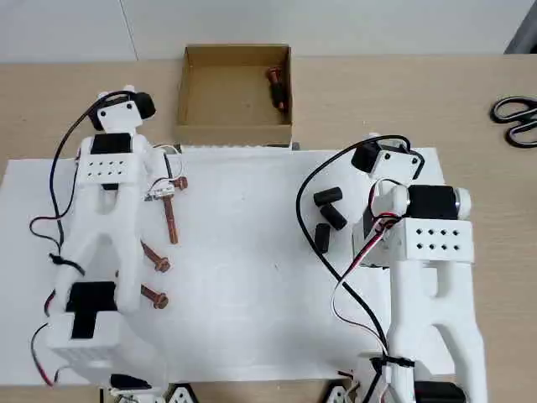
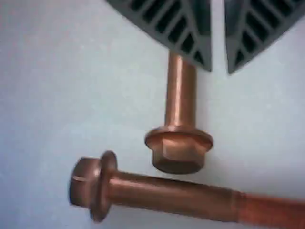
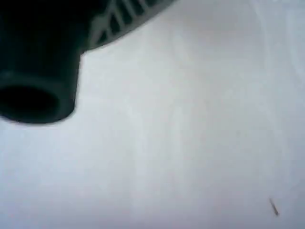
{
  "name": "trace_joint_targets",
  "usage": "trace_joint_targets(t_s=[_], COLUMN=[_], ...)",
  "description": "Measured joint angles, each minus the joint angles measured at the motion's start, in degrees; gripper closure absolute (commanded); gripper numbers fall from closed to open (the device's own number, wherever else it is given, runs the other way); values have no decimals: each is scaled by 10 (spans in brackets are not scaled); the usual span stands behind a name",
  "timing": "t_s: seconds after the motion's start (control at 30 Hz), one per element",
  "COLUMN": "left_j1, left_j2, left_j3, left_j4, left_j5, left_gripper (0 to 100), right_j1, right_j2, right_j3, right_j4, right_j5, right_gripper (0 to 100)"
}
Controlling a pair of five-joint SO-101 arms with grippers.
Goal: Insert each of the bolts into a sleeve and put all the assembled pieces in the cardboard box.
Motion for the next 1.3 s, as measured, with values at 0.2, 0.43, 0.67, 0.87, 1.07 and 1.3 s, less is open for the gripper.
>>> trace_joint_targets(t_s=[0.2, 0.43, 0.67, 0.87, 1.07, 1.3], left_j1=[10, 27, 28, 28, 29, 31], left_j2=[22, 23, 23, 30, 65, 75], left_j3=[-25, -25, -25, -25, -25, -25], left_j4=[24, 26, 40, 55, 58, 65], left_j5=[1, 1, 1, 1, 1, 0], left_gripper=[992, 992, 992, 992, 992, 992], right_j1=[0, 0, 0, -1, -1, -1], right_j2=[0, 0, 0, 0, 0, 0], right_j3=[0, 0, 0, 0, 0, 0], right_j4=[0, 0, 0, 0, 0, 0], right_j5=[0, 0, 0, 0, 0, 0], right_gripper=[997, 997, 997, 997, 997, 997])
